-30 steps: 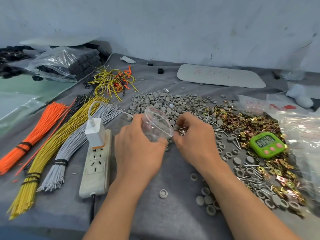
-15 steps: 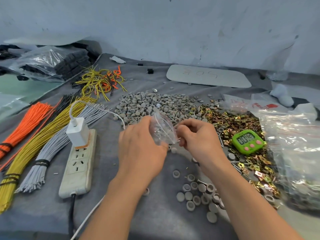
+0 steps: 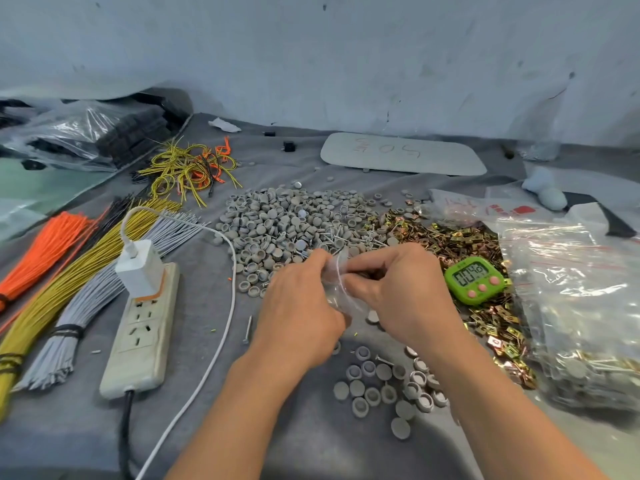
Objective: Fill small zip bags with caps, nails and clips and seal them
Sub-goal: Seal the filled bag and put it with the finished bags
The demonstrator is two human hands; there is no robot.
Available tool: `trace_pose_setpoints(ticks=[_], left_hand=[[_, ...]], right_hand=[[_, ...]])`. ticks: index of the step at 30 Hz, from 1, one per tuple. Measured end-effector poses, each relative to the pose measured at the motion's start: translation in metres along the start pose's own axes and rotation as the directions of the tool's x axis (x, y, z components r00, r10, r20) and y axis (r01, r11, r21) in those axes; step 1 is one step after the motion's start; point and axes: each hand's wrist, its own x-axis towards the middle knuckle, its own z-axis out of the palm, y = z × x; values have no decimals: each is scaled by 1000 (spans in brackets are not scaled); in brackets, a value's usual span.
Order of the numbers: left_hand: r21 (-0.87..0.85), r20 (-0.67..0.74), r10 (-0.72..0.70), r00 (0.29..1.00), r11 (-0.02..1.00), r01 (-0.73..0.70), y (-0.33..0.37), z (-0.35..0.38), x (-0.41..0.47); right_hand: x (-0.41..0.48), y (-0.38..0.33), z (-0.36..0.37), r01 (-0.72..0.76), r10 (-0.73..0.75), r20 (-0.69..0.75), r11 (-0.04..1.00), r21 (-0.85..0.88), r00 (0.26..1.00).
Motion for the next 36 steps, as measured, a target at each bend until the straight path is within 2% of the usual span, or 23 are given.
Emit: trace_pose_setpoints(ticks=[4,8,13,16,20,23,26,30,33,35,36], left_hand=[[-80,35,-49,998,995,52,2,1,-1],[-170,81,-93,992,980,105,7,-1,2],[-163,92,-129,987,976,143,12,0,2],[-148,104,-158,982,974,173,12,2,2],[-180,90,-176,980,965,190,11,1,1],[-176,56,-164,985,969,172,11,2,-1],[-181,5,-169,986,969,167,11,3,-1],[-188,-26,-178,984,967,170,10,0,1],[-269,-91,-227,970,943,195,8,-4,3],[-308,-182,-268,946,929,204,7,-8,3],[-319,-237,-291,927,924,209,6,-10,4]], right_hand=[[-2,-2,-8,16,-17,50,1000,10,999],[1,-2,-13,-11,12,-22,999,42,1000],[3,-3,-18,-16,13,-111,999,-27,994],[2,-7,-11,1,-10,-79,993,-119,997],[1,-11,2,-10,4,-91,998,-63,996],[1,-9,1,6,-22,-154,994,-105,988],[2,-7,1,13,-35,-145,988,-151,989],[4,-7,6,19,-20,-85,1000,-9,996],[10,-6,8,46,-18,-267,994,100,963],[16,-2,7,-12,24,-368,999,34,930],[19,1,8,-62,41,-344,997,-51,938]])
